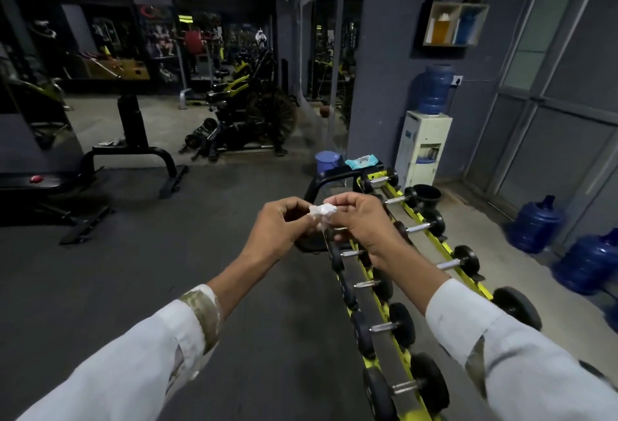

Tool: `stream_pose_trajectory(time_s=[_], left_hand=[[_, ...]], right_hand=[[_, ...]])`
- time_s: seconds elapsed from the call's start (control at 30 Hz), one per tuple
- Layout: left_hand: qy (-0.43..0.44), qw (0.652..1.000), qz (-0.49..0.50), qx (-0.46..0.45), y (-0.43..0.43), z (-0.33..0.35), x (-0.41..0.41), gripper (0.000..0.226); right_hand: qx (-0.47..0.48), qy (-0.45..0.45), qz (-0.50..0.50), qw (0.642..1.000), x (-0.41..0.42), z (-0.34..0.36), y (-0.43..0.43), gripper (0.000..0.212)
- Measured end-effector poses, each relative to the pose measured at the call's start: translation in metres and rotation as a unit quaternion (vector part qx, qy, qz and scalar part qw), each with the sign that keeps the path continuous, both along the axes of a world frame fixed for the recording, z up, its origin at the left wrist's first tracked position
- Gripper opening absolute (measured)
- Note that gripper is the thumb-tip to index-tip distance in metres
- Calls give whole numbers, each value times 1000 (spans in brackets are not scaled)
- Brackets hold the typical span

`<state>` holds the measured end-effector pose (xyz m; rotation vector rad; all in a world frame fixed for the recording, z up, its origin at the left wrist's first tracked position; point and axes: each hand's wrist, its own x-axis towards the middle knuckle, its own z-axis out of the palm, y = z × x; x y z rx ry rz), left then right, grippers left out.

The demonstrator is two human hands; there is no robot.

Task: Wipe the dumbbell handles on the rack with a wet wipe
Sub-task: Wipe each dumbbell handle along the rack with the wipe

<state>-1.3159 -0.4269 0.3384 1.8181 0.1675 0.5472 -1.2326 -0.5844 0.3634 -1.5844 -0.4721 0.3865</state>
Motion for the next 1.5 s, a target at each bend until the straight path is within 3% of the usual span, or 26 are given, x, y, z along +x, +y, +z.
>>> stream_pose_trajectory(time_s=[0.27, 0.6, 1.0, 1.23, 1.5], left_hand=[[-8, 1000, -15, -17, 156, -27, 138, 10], [68, 997, -31, -13, 336, -77, 308, 9], [148, 982, -114, -18, 408, -192, 558, 11], [220, 964, -150, -15, 426, -218, 702, 21], [280, 931, -232, 29, 436, -262, 849, 21]], right_hand=[[-12, -33, -27, 999, 136, -38, 157, 20], [35, 75, -44, 996, 273, -84, 327, 15], [13, 154, -115, 981, 500, -208, 393, 21], [-15, 198, -90, 976, 640, -228, 408, 24], [-11, 238, -215, 947, 754, -286, 401, 11]])
